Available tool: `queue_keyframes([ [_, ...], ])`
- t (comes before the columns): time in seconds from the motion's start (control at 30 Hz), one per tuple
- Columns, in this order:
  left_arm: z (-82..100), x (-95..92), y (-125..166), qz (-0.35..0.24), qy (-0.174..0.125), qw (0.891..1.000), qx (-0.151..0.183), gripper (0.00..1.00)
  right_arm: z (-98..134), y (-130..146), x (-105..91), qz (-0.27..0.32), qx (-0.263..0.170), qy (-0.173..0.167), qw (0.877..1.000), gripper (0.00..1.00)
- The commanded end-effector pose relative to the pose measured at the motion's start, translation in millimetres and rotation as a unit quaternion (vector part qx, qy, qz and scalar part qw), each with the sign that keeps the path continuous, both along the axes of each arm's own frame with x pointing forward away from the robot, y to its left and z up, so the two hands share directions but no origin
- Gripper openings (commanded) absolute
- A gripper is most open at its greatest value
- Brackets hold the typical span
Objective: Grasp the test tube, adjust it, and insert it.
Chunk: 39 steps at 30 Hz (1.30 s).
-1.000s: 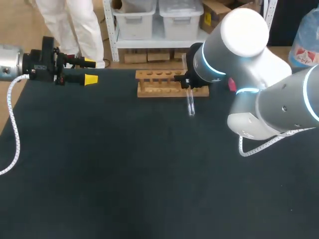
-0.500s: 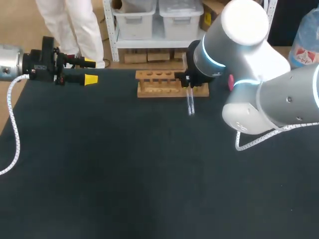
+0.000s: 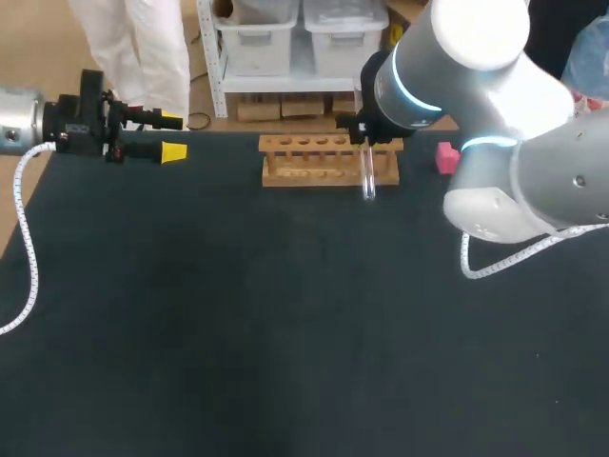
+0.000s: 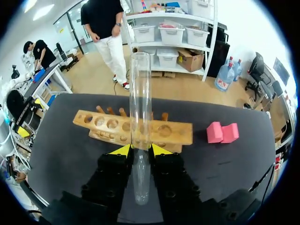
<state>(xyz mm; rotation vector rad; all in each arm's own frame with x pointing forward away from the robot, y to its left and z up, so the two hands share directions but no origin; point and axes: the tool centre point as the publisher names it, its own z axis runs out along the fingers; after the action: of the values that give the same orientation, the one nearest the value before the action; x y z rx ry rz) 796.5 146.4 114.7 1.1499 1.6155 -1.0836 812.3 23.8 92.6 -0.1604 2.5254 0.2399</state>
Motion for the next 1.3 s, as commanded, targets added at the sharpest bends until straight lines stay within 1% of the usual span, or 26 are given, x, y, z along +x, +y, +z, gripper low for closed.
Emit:
queue_keyframes([
  [0.03, -1.2, 0.4, 0.2, 0.000, -0.001, 1.000, -0.001, 1.00, 22.2, -13.6, -14.5, -0.017, 0.001, -0.079, 0.997, 0.00],
  [0.2, -1.2, 0.4, 0.2, 0.000, -0.001, 1.000, -0.001, 1.00, 42.6, -23.4, -9.0, -0.026, 0.000, -0.116, 0.993, 0.00],
  [0.3, -1.2, 0.4, 0.2, 0.000, -0.001, 1.000, -0.001, 1.00, 48.7, -26.7, -5.5, -0.028, -0.003, -0.129, 0.991, 0.00],
  [0.53, -1.2, 0.4, 0.2, 0.000, -0.001, 1.000, -0.001, 1.00, 56.5, -29.4, -1.0, -0.028, -0.007, -0.142, 0.989, 0.00],
  [0.87, -1.2, 0.4, 0.2, 0.000, -0.001, 1.000, -0.001, 1.00, 64.8, -33.5, -3.6, -0.022, -0.013, -0.143, 0.989, 0.00],
  [1.13, -1.2, 0.4, 0.2, 0.000, -0.001, 1.000, -0.001, 1.00, 61.6, -33.5, -5.3, 0.004, 0.000, -0.127, 0.992, 0.00],
  [1.3, -1.2, 0.4, 0.2, 0.000, -0.001, 1.000, -0.001, 1.00, 61.6, -33.5, -5.3, 0.004, 0.000, -0.127, 0.992, 0.00],
])
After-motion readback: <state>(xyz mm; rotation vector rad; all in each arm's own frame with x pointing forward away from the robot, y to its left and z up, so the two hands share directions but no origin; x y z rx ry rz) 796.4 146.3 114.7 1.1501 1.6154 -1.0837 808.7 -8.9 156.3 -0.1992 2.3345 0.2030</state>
